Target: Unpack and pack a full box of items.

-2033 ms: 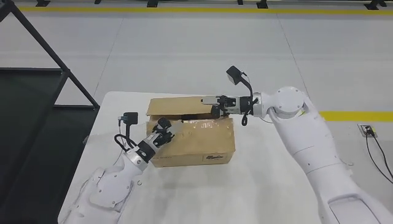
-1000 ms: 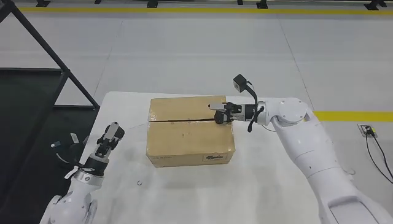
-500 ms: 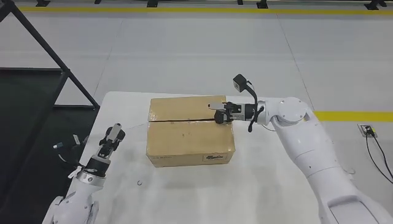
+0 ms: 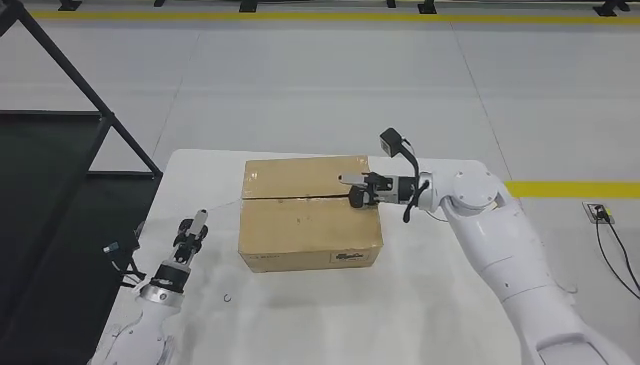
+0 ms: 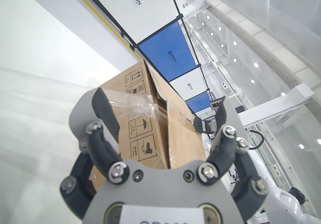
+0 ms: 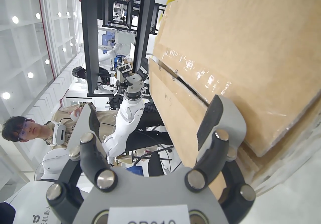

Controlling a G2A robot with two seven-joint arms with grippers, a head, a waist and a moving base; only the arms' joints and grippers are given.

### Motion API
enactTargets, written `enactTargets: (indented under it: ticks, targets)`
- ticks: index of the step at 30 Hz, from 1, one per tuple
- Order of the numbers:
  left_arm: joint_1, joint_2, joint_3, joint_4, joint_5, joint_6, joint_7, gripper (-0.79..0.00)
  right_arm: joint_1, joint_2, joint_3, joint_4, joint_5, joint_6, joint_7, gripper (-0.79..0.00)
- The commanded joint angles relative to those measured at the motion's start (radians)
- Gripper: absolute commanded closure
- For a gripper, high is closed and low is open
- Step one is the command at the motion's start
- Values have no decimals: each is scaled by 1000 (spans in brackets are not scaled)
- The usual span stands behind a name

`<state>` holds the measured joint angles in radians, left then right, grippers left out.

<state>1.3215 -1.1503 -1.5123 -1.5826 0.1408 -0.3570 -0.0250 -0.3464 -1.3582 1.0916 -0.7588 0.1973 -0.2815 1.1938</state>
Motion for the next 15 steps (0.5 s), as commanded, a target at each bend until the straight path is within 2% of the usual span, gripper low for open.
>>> enactTargets:
  ticks: [1,8,15]
  targets:
    - [-7,-2,8,11,-3,11,-1,-785,-3,2,1,-4,1,5,2,-785]
    - [-7,-8,15,29,-105,10,-67,-785,-10,8,2,-16,4,14,8,-785]
    - [-44,-16,23,83,-296,91,-159,-785,-4,11,-1,-21,9,17,12,-785]
